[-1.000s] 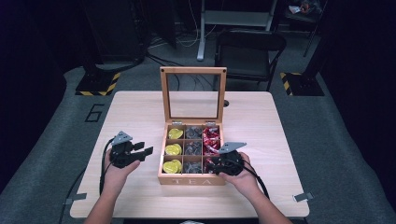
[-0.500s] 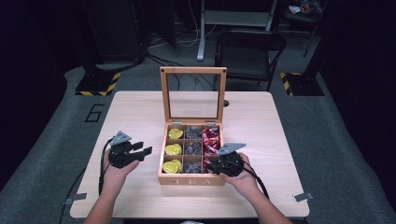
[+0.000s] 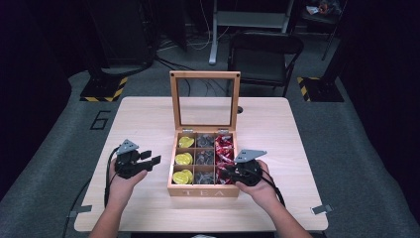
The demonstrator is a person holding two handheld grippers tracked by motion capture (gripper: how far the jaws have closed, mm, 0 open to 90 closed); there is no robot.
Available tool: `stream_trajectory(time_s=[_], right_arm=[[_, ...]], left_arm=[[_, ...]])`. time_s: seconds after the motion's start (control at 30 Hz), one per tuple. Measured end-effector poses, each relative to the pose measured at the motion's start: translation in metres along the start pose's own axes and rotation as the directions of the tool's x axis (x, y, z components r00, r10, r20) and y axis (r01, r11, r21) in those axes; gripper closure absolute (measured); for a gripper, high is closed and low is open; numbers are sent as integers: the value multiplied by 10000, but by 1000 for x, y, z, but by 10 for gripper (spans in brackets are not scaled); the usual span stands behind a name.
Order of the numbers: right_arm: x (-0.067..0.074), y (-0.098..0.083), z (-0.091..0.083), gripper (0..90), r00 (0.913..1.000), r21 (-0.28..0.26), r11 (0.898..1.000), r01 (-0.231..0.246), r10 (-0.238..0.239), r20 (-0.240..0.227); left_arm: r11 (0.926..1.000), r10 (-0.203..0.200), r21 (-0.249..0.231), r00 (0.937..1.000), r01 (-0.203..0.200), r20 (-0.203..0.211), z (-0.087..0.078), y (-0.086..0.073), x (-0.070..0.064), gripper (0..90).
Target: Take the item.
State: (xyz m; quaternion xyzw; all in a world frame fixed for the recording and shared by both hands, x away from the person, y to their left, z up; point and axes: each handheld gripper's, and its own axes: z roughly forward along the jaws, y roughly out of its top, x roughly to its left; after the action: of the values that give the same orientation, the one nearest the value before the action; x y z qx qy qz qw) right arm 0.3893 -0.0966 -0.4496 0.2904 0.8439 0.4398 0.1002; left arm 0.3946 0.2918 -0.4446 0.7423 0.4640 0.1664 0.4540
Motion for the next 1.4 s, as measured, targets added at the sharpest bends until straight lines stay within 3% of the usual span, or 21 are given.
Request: stream_trajectory(time_s=[0.3,0.53,0.87,1.4], right_arm=[[-6,7,-20,765,9998,-722,9973,-110,122,171],[-7,11,-31,765,9993,-1008,9946,-254,279,233],[-20,10,-46,765,9968,-1432,9886,-473,559,565],[-47,0,-69,765,9798,-1766,9788,-1041,1314,1505]], left_arm=[[10000,-4,66,10000,4,24,0,0,0,490],[10000,-14,74,10000,14,12,-1,0,1,490],[9999,-32,101,10000,32,3,0,-2,2,490],[9999,-84,106,10000,84,-15,-1,-2,3,490]])
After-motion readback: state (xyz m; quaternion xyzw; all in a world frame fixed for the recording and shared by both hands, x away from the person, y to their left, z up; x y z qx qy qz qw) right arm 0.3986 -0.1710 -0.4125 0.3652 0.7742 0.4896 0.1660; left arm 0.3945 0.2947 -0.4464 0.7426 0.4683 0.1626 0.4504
